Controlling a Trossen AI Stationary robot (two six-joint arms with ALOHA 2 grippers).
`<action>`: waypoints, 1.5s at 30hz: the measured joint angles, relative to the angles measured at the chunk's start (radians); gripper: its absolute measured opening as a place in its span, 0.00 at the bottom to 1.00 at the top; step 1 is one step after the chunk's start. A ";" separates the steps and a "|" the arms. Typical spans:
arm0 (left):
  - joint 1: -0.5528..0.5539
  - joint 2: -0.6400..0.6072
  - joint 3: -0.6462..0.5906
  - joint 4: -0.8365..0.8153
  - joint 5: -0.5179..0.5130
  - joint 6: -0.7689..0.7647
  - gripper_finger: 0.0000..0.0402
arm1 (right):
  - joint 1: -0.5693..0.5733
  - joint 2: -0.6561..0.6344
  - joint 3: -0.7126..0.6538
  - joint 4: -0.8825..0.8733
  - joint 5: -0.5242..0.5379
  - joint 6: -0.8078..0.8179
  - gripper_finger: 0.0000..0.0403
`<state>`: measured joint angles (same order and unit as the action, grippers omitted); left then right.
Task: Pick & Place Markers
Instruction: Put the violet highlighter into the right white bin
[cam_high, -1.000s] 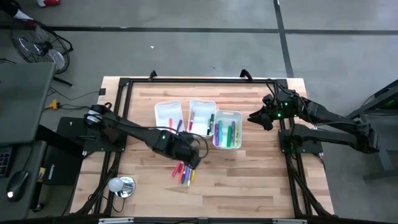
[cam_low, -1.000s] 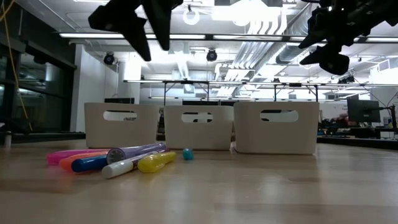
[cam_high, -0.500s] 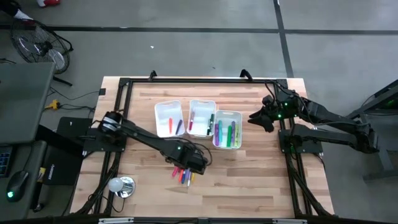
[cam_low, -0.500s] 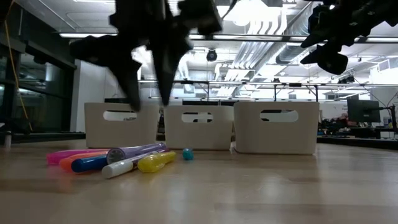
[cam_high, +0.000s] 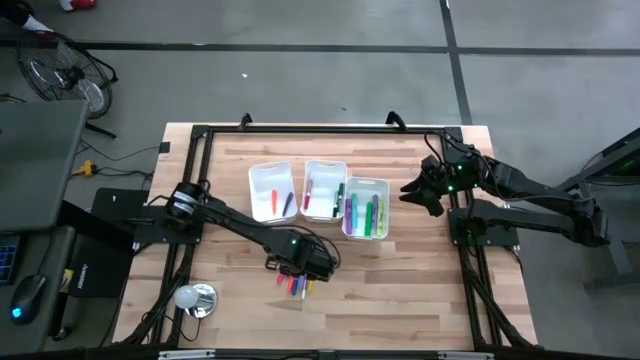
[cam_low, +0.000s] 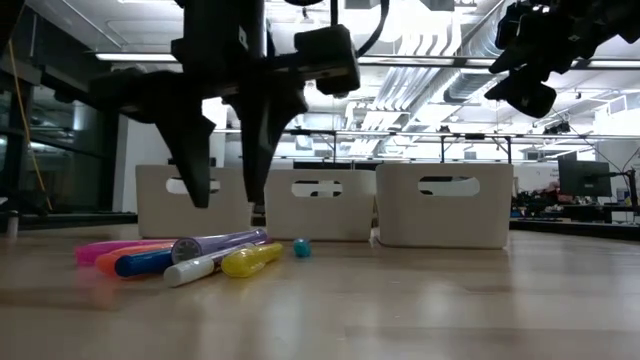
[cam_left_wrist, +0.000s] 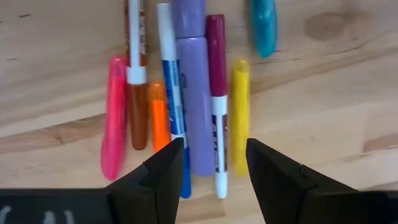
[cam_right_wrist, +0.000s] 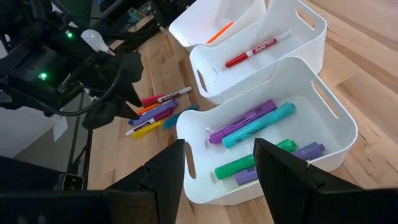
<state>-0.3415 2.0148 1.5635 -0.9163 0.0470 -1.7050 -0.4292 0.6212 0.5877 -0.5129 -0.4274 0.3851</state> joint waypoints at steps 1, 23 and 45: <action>0.002 0.000 0.000 0.001 0.003 0.002 0.42 | 0.000 0.000 0.000 0.000 0.000 0.000 0.45; 0.015 0.043 0.000 -0.007 0.049 0.050 0.42 | 0.000 0.000 0.000 -0.007 0.001 -0.021 0.45; 0.015 0.063 0.000 0.002 0.053 0.055 0.33 | 0.000 0.000 0.000 -0.023 0.010 -0.032 0.45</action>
<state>-0.3269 2.0775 1.5631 -0.9146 0.1000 -1.6497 -0.4291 0.6214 0.5877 -0.5354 -0.4179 0.3531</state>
